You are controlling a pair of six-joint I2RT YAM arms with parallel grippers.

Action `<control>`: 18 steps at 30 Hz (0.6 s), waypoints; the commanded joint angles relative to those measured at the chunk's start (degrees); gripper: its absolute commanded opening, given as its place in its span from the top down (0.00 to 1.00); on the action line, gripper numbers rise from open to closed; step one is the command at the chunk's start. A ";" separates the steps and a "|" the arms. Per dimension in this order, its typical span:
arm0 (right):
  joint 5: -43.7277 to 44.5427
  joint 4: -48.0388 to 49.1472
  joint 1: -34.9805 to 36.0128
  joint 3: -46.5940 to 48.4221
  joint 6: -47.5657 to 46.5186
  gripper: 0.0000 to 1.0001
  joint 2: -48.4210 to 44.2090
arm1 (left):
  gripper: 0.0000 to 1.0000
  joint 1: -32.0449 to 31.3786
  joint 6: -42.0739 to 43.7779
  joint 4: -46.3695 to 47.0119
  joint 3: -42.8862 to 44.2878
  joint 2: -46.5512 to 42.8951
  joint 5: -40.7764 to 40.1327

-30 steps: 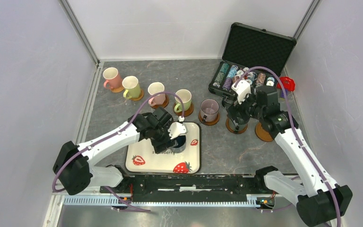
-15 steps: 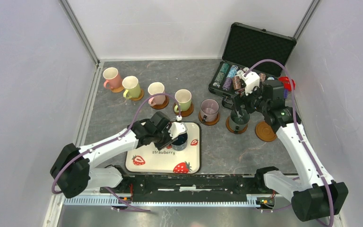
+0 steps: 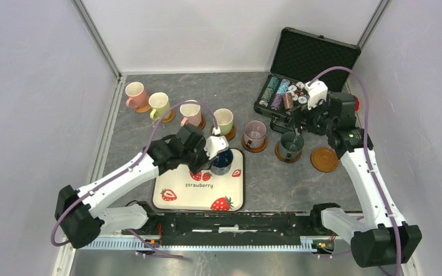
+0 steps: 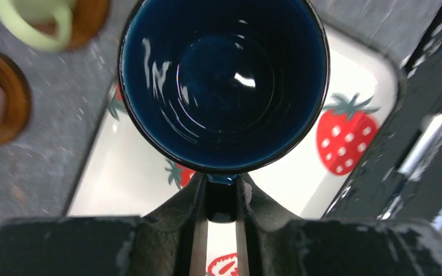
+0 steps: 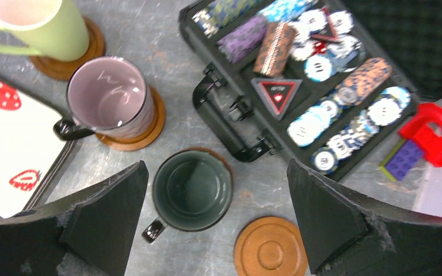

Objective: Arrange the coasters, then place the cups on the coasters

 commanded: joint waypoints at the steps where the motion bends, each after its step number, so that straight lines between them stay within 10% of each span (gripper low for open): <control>1: -1.50 3.23 -3.77 6.39 0.70 0.02 0.78 | 0.98 -2.25 -4.55 0.16 17.46 1.76 5.85; 18: -12.96 0.14 -34.37 25.88 6.21 0.02 15.72 | 0.98 -15.43 -11.20 0.57 65.69 39.95 0.06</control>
